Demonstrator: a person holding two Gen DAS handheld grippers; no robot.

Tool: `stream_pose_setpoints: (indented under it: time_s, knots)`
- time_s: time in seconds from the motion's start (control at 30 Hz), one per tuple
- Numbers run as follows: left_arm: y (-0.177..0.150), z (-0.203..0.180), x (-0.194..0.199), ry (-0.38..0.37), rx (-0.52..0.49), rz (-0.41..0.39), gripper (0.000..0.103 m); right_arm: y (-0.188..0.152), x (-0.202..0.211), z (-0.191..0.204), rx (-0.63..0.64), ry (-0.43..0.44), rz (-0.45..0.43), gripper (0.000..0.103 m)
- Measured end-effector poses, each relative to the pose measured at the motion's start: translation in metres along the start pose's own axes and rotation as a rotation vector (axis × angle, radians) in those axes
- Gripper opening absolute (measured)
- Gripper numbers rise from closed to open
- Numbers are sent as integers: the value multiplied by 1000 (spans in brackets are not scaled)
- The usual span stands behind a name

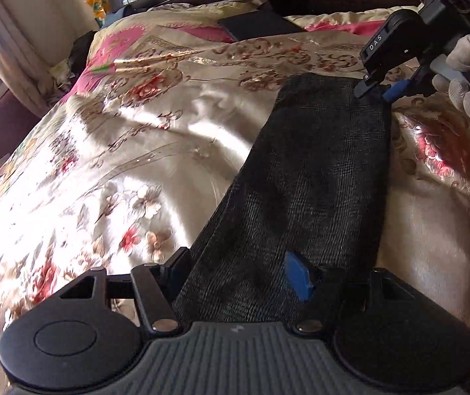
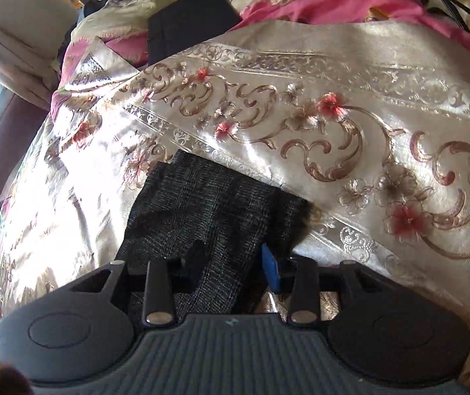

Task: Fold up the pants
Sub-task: 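Press the folded trousers flat with the left gripper while the right gripper holds the end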

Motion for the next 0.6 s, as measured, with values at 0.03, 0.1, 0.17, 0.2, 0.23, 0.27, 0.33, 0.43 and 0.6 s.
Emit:
stream_pose_setpoints:
  time_s: [0.03,0.1,0.17,0.2,0.23,0.27,0.33,0.43,0.6]
  knots:
    - [4,0,-2,-3,-6,-5,77,0,2,-4,-18,9,0,39]
    - [10,2,-7,-11,-19,-14,77,2,3,-9,-51,44,8,41]
    - [15,2,-12,-12,-30,-14,77,5,-2,-8,-54,64,18,41]
    - [16,2,-14,-13,-34,-12,77,6,-4,-8,-54,67,21,41]
    - [18,2,-16,-13,-37,-9,77,7,-5,-7,-58,76,21,41]
    - [18,2,-18,-13,-38,-10,77,8,-5,-8,-69,83,22,41]
    - [20,2,-18,-17,-38,-16,77,8,-2,-12,-88,94,24,39]
    - [20,1,-18,-23,-45,-22,77,7,1,-18,-112,86,26,37]
    - [20,-5,-20,-31,-48,-14,77,4,-1,-20,-105,88,34,38]
Point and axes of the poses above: each gripper's, at about its wrist camera, not at the fingertips, and x roughly against the way its jaws point, z to its left, y to its top, the point moved 1 cm from there along -x, roughly the way its jaws point, and after that the axes turned 9 degrees about -x, right-handed, at the moved point
